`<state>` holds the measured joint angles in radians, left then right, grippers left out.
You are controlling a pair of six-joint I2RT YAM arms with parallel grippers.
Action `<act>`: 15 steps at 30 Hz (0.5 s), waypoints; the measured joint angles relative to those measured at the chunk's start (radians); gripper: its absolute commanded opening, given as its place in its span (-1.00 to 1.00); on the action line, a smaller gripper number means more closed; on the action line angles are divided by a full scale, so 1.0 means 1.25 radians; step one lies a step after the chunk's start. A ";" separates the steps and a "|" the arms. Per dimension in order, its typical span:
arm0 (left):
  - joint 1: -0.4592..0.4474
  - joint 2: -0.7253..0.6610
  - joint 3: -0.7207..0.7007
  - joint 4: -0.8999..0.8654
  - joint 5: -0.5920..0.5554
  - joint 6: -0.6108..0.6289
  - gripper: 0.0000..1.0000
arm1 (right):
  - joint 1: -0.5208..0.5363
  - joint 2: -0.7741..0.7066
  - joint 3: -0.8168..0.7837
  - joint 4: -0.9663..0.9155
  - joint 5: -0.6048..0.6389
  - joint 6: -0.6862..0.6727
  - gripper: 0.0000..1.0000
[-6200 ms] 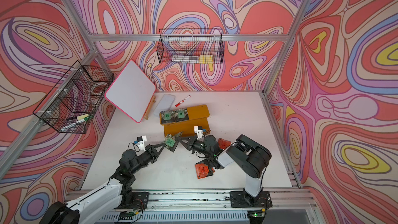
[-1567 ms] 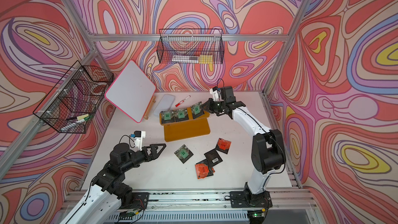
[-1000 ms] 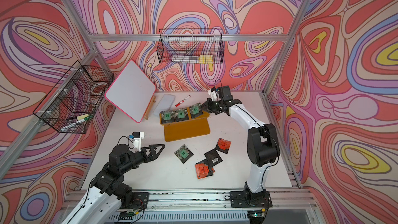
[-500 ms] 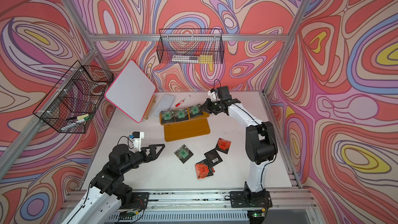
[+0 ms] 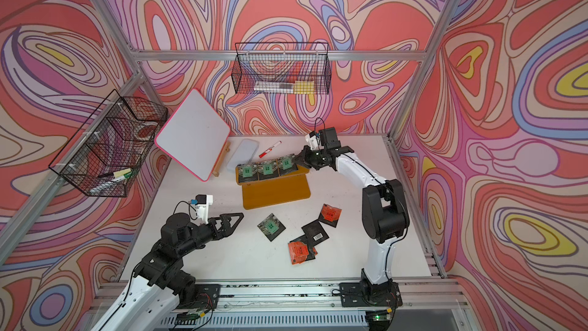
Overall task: Place the tea bags on the shelf by color
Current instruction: Place the tea bag on the shelf.
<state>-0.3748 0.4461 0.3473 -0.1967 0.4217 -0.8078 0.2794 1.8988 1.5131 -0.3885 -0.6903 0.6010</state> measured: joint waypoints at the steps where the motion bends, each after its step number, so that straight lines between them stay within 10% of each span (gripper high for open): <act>1: 0.000 0.000 0.000 0.000 0.000 0.000 0.99 | 0.002 0.002 0.000 0.002 0.000 0.002 -1.00; 15: 0.000 0.000 -0.001 0.000 0.000 0.000 0.99 | 0.020 0.007 0.000 0.015 0.001 0.017 -1.00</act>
<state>-0.3744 0.4461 0.3466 -0.1967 0.4217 -0.8078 0.3038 1.9079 1.5135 -0.3702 -0.6895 0.6228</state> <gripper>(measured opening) 0.993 0.042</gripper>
